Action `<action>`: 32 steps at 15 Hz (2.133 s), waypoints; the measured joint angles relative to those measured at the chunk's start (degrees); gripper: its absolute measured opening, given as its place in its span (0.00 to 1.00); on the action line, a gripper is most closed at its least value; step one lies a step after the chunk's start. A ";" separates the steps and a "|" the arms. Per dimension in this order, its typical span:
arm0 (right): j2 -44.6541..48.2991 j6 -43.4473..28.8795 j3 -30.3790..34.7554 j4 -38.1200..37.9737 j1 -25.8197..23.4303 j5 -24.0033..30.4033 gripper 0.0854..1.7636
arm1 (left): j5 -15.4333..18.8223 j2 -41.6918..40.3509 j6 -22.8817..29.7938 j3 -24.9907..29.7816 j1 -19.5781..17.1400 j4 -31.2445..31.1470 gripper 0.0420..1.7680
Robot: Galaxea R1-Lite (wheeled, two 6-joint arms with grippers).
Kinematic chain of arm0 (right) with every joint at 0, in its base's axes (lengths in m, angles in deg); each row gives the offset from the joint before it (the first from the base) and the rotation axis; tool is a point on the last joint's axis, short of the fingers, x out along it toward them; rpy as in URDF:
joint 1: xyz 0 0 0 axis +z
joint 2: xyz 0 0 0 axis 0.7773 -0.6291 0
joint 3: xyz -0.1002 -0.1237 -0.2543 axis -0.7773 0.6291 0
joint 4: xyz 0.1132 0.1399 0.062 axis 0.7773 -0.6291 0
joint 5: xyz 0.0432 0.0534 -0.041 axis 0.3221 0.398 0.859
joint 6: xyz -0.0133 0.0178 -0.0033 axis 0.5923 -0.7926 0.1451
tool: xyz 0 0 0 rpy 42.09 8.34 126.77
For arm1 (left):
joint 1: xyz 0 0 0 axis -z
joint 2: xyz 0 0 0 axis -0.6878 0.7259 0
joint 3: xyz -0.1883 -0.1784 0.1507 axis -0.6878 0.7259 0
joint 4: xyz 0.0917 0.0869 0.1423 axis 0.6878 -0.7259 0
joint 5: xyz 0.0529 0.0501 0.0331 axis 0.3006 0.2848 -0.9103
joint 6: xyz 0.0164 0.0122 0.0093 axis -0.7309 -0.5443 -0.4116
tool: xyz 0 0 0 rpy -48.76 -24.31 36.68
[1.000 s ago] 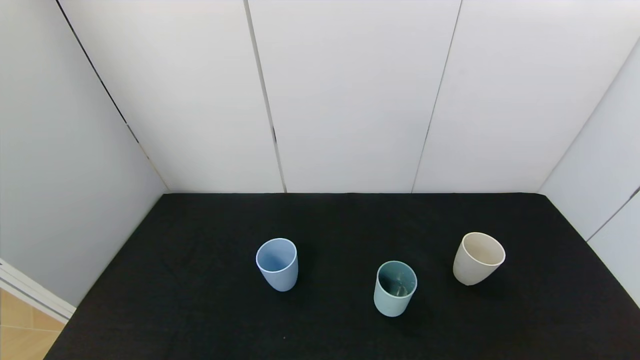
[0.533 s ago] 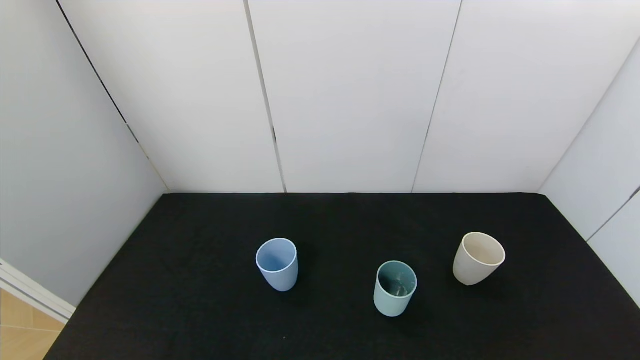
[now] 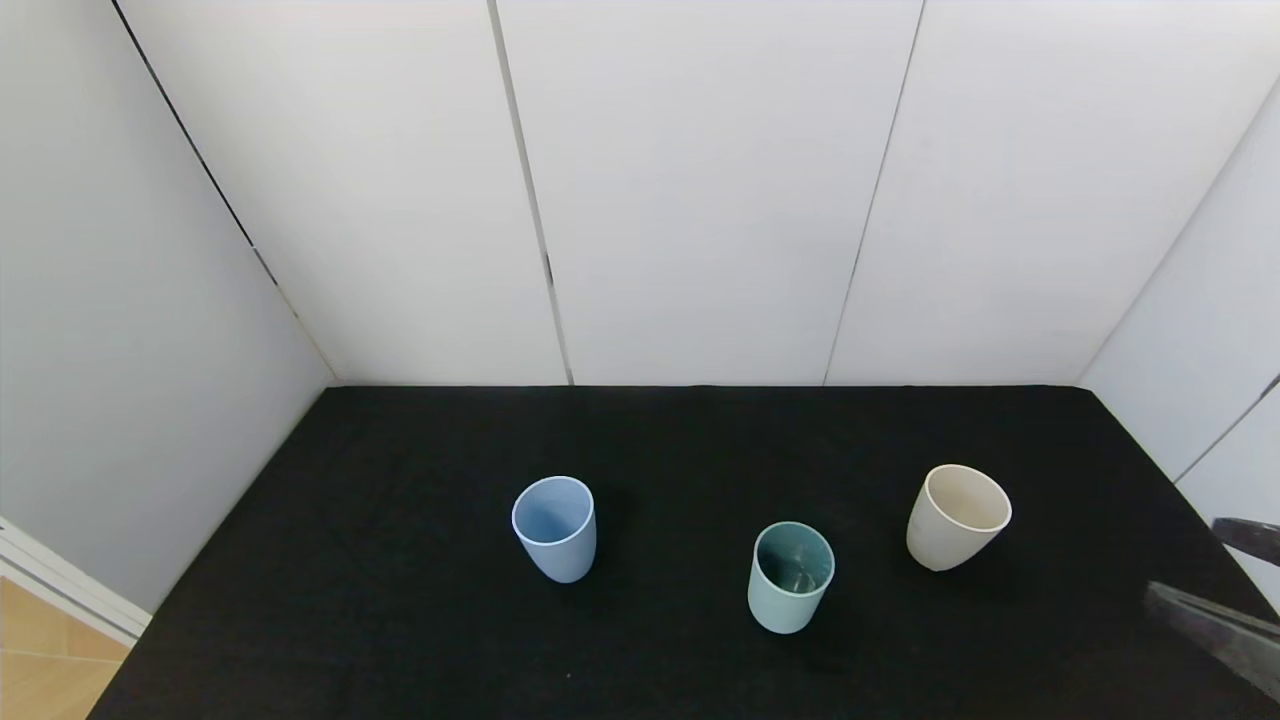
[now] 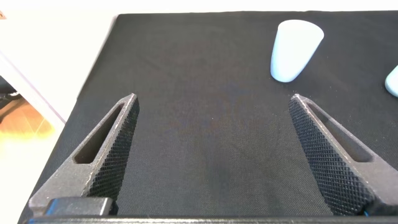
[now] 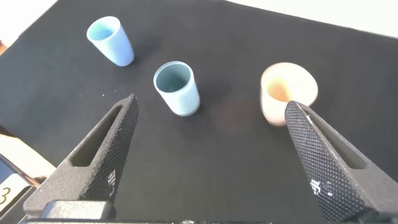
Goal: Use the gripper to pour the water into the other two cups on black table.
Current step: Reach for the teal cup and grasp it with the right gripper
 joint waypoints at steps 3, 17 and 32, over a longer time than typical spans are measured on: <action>-11.02 -0.83 -1.38 9.52 10.57 -9.16 0.97 | 0.00 0.00 0.02 0.00 0.00 -0.01 0.97; -47.15 -0.69 -1.35 38.77 21.26 -15.74 0.97 | 0.00 0.00 0.02 0.00 0.00 0.00 0.97; -59.56 -1.18 1.11 53.72 21.61 -15.63 0.97 | 0.02 0.00 0.02 0.00 0.00 -0.01 0.97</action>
